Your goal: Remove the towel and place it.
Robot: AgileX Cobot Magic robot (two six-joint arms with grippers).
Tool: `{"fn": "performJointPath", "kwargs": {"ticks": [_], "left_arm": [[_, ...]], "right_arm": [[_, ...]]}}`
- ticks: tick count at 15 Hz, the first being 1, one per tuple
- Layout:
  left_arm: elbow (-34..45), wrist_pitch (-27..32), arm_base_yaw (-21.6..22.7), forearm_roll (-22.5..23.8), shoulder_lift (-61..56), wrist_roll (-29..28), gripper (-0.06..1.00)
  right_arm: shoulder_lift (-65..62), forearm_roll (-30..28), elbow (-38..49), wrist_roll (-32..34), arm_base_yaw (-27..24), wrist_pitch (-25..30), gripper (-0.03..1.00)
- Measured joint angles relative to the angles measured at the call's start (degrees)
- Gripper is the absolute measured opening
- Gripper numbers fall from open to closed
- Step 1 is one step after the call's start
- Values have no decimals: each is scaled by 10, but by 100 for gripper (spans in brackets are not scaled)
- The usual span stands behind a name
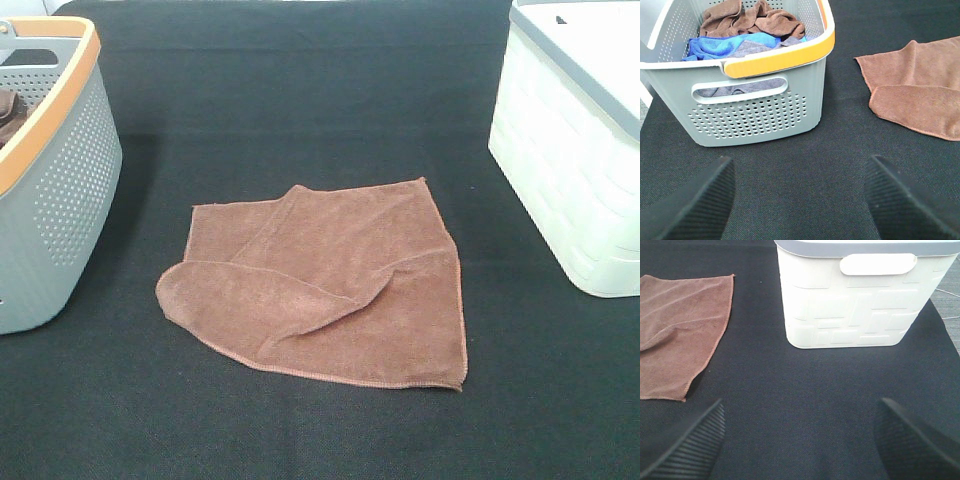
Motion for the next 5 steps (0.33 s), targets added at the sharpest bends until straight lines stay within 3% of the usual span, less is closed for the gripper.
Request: {"fn": "performJointPath", "kwargs": {"ticks": [5], "left_arm": [[0, 0, 0, 0, 0, 0, 70]], "right_arm": [[0, 0, 0, 0, 0, 0, 77]]}}
